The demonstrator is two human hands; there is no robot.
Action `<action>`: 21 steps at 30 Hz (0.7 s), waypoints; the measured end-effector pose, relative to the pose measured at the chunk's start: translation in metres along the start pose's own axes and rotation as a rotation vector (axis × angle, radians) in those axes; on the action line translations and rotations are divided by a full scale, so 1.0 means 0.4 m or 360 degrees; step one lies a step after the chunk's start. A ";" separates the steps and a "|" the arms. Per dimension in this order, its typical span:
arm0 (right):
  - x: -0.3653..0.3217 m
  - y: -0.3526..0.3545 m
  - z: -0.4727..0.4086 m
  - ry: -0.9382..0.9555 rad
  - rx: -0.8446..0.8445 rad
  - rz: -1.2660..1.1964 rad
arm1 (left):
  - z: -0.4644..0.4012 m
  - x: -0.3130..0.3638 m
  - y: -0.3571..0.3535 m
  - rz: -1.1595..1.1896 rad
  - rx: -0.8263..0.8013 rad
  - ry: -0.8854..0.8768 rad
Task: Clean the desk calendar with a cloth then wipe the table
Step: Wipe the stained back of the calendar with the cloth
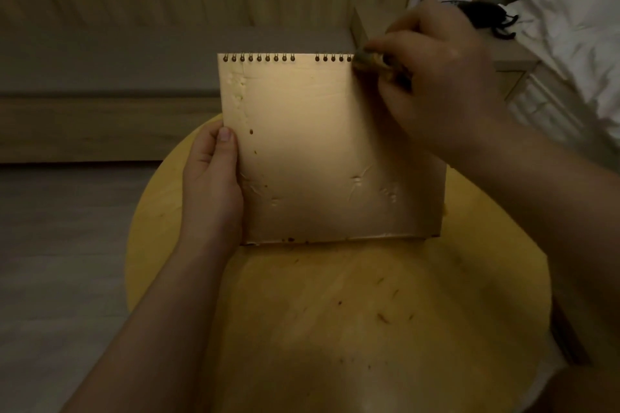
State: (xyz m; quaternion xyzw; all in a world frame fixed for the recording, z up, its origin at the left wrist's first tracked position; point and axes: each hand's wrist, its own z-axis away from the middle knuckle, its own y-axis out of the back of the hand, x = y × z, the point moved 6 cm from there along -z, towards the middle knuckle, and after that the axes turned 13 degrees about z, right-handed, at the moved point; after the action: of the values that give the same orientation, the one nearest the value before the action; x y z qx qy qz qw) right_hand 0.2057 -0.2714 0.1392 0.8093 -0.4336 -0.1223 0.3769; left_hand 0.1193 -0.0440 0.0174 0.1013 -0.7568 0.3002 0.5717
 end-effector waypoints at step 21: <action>-0.207 -0.057 0.412 0.0309 -0.0415 -0.0313 | 0.008 0.010 -0.007 -0.0028 0.0006 -0.0009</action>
State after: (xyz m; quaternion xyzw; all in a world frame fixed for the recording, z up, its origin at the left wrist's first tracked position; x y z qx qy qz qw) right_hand 0.0839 -0.2810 -0.0007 0.8001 -0.2946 -0.1349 0.5049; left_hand 0.1169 -0.0472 0.0214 0.1097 -0.7571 0.2963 0.5719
